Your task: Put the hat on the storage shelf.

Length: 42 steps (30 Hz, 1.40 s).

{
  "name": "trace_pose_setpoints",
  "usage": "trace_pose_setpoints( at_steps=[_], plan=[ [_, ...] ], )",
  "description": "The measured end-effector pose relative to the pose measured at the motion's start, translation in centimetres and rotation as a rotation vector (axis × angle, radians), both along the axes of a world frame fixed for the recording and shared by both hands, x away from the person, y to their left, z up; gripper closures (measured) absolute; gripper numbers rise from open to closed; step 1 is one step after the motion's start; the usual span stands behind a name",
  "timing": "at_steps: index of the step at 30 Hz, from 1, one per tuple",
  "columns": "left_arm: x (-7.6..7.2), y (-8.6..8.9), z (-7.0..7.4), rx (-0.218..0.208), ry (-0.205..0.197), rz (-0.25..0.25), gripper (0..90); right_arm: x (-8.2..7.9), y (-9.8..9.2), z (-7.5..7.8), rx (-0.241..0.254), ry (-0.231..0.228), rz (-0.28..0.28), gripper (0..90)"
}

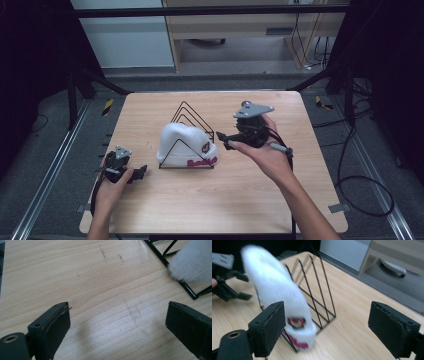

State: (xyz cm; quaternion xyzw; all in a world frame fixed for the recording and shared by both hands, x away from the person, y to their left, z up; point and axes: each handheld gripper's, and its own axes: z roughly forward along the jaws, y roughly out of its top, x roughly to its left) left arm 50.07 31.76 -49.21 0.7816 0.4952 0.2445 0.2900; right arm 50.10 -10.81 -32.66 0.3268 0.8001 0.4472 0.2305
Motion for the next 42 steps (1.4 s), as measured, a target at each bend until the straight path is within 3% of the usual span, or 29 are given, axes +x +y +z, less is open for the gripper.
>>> trace_pose_setpoints(
  at_steps=[8, 20, 26, 35, 42],
  plan=[
    [0.1, -0.2, -0.7, 0.011, 0.026, 0.0, 5.2, -1.4, -4.2, -4.9, 0.009, 0.07, -0.063, 10.3],
    [0.0, 0.3, -1.2, -0.053, 0.026, 0.013, 3.3, -2.8, -7.9, -12.3, -0.018, 0.191, -0.123, 10.0],
    [0.0, 0.5, -1.5, -0.073, 0.008, 0.019, 0.2, -3.1, -9.7, -13.8, -0.017, 0.21, -0.167, 9.9],
    [0.1, 0.5, -1.6, -0.073, 0.009, 0.017, 0.0, -2.5, -13.1, -16.3, -0.014, 0.261, -0.286, 10.0],
    [0.1, 0.5, -1.6, -0.074, 0.009, 0.016, 0.0, -2.2, -13.9, -17.1, -0.019, 0.267, -0.331, 9.9]
  ],
)
